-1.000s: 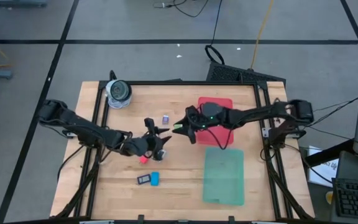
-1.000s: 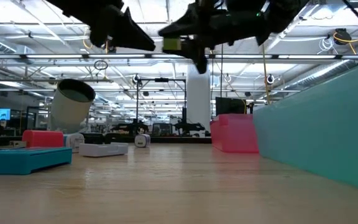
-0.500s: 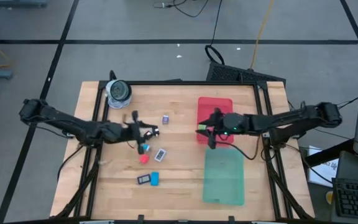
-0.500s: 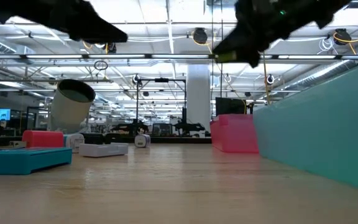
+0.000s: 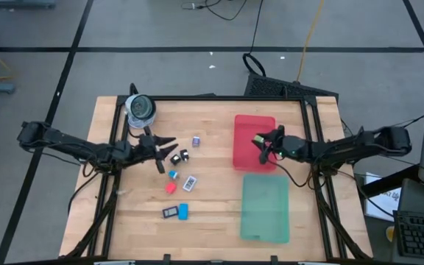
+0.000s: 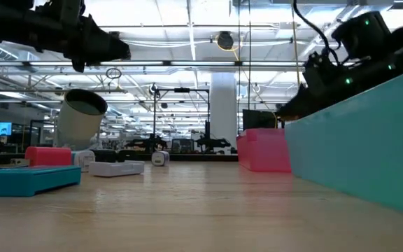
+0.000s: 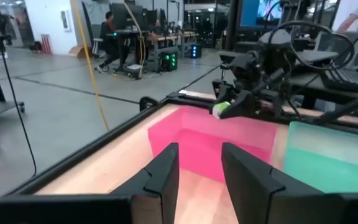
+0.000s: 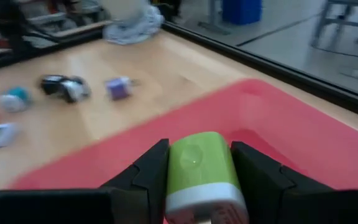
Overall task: Pick & Place Office items
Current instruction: Put the green charger adapter into the red bin, then put the violet charger adapter into the red bin
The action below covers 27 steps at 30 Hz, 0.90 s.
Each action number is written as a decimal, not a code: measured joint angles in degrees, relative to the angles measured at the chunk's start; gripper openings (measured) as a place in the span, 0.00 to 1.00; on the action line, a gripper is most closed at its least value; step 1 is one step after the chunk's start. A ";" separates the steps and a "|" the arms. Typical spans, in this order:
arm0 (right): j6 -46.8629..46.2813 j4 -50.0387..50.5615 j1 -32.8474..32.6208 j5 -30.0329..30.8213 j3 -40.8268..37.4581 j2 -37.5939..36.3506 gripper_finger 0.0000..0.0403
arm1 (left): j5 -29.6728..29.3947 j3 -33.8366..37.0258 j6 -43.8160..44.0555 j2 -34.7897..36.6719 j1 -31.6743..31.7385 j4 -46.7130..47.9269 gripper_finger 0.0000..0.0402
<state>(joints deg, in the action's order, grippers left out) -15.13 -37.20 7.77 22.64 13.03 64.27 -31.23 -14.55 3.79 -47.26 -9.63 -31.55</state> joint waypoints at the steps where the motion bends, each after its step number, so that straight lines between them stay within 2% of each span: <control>1: -0.07 -0.37 0.76 0.13 -0.81 0.00 0.34 | -0.10 0.02 0.00 0.00 0.00 0.15 0.31; 9: -0.62 -1.74 2.25 -0.16 -2.35 0.00 0.35 | -0.23 0.01 0.20 0.04 -0.02 -0.05 0.31; 17: -0.64 -3.75 2.23 -0.18 -2.37 0.00 0.58 | -0.23 0.01 0.20 0.04 -0.02 -0.05 0.28; 23: -0.62 -6.19 2.23 -0.44 -2.37 0.00 0.66 | -0.23 0.00 0.18 0.04 -0.02 -0.02 0.28; 25: -0.64 -8.29 2.25 -3.04 -2.37 0.02 0.66 | -0.23 0.00 0.18 0.04 -0.02 -0.02 0.29; 27: -0.70 -11.74 2.23 -8.64 -2.37 0.02 0.66 | -0.23 0.00 0.18 0.04 -0.02 -0.02 0.30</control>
<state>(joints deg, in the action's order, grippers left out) -15.83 -48.94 10.00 14.00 10.66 64.29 -31.46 -14.55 3.97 -47.22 -9.65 -31.57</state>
